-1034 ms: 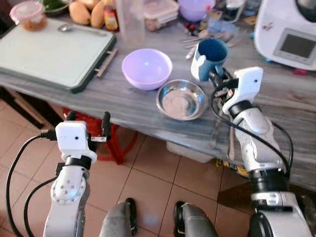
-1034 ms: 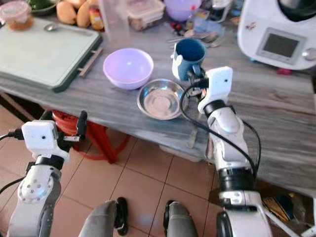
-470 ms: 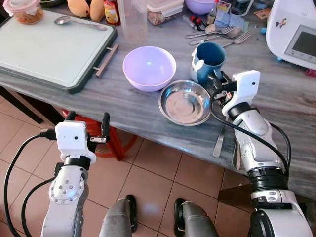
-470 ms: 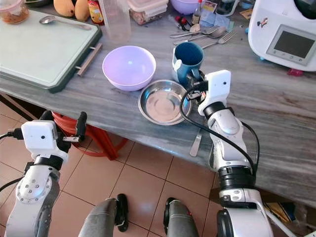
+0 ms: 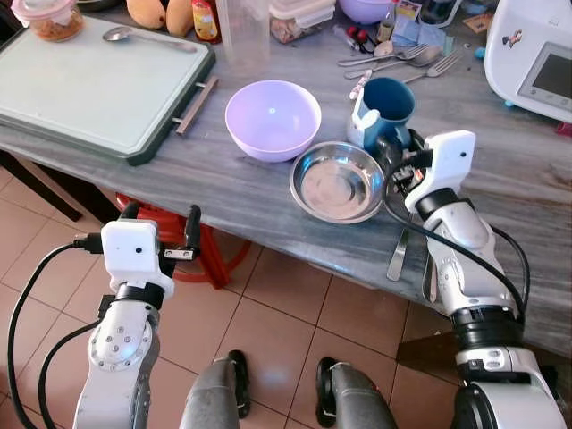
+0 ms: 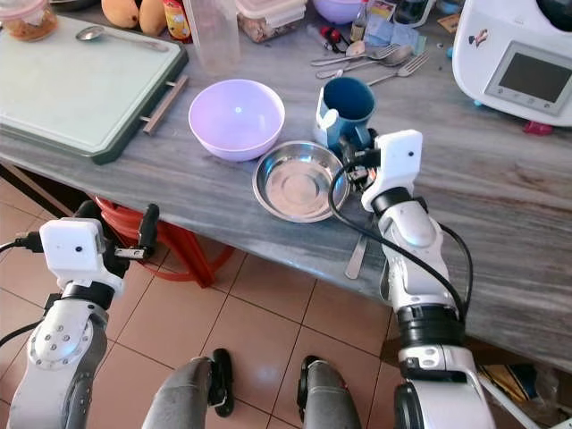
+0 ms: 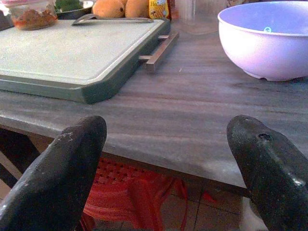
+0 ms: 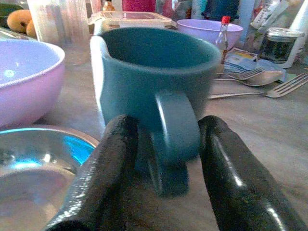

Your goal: Setting the table

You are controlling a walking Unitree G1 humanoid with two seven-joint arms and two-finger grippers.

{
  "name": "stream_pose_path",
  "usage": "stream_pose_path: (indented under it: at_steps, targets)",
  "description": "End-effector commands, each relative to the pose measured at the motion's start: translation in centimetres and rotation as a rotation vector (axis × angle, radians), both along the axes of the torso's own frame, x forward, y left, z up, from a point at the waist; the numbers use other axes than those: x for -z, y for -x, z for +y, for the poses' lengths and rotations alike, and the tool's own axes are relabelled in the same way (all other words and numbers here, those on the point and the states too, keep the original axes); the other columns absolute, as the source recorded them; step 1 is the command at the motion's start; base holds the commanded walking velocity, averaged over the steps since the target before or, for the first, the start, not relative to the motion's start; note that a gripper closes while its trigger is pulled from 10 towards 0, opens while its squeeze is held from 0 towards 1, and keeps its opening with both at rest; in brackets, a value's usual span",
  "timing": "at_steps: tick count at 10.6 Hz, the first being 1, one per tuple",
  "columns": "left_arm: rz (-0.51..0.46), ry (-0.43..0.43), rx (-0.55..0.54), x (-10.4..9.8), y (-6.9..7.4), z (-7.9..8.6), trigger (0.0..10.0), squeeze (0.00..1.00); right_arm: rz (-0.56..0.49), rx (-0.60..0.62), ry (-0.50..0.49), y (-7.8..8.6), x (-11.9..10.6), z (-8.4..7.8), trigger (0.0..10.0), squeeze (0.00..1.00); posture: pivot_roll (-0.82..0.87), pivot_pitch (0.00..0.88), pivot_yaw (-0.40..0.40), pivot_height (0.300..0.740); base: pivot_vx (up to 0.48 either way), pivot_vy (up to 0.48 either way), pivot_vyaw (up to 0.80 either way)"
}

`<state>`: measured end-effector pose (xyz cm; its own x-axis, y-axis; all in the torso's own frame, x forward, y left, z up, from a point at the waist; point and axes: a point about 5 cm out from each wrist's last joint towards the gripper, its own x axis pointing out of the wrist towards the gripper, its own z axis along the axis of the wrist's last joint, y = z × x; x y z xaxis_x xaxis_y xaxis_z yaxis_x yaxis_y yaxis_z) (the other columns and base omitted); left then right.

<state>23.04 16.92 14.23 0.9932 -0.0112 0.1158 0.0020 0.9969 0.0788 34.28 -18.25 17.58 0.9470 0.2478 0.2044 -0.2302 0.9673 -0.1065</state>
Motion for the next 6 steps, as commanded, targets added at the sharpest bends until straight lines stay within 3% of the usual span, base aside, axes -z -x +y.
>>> stream_pose_path:
  at_steps: [1,6]
  targets:
    - [0.011,-0.003,0.003,0.2,0.1,-0.1,10.0,0.00,-0.046,0.016,0.013,0.3,-0.7,-0.5,10.0,1.00,0.04,0.257,0.010,0.740,0.000,0.000,0.00]
    - [0.008,0.015,0.021,0.7,-0.8,-0.7,10.0,0.00,-0.185,0.090,0.062,1.5,-2.6,-0.6,10.0,1.00,0.02,0.175,0.005,0.740,0.000,0.000,0.00]
